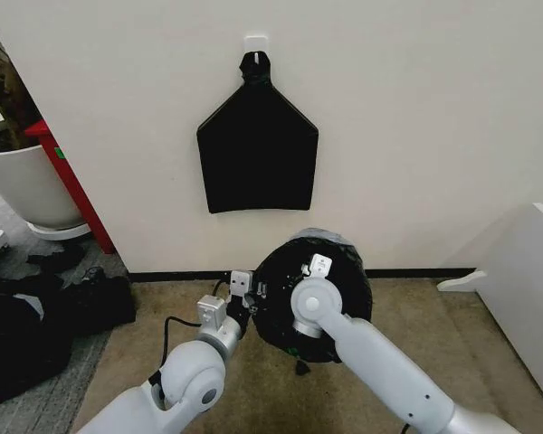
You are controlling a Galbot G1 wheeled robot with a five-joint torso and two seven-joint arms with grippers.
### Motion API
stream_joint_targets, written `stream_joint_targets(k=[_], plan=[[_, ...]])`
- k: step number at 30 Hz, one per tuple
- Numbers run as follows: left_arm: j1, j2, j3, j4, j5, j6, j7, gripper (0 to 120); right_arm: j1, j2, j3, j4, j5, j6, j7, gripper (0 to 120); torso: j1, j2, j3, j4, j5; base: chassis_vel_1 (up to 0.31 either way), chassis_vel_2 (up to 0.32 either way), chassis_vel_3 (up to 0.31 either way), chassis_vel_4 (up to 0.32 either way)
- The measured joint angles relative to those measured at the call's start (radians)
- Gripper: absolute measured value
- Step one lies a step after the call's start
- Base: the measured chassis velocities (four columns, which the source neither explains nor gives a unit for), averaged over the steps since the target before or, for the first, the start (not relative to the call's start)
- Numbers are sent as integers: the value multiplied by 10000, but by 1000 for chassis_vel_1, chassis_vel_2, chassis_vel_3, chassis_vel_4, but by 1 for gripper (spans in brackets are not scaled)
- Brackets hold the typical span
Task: Place the garbage bag over the trash bin.
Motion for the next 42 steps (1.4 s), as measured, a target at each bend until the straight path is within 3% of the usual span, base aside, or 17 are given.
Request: stream_joint_targets(k=[4, 11, 16, 26, 31, 39, 42], plan=[[30, 16, -75, 0, 0, -9, 10, 0, -72, -155, -14, 355, 70, 36, 141, 0, 0, 0, 0, 0, 2, 0, 0, 0, 0], [-5, -46, -162, 305, 24, -72, 5, 0, -290, -685, -371, 2164, 680, 235, 768, 0, 0, 0, -1, -2, 1, 0, 0, 0, 0], [36, -31, -186, 261, 39, -87, -2, 0, -354, -574, -290, 1769, 597, 233, 695, 0, 0, 0, 0, -3, 0, 0, 0, 0, 0], [372, 163, -403, -317, 10, -89, 62, 0, -302, 140, 49, -423, -78, 64, -35, 0, 0, 0, 0, -1, 1, 0, 0, 0, 0], [398, 185, -428, -380, 3, -90, 77, 0, -288, 140, 22, -377, -103, 76, -49, 0, 0, -1, 0, -1, 2, 0, 0, 0, 0], [544, 161, -505, -289, 67, -123, 85, 0, -260, -407, -400, 1382, 453, 237, 610, 0, 0, -1, -1, -2, 0, 0, 0, 0, 0], [581, 166, -497, -401, 71, -124, 85, 0, -110, -224, -315, 970, 432, 239, 571, 0, 0, -2, 0, 0, 0, 0, 0, 0, 0]])
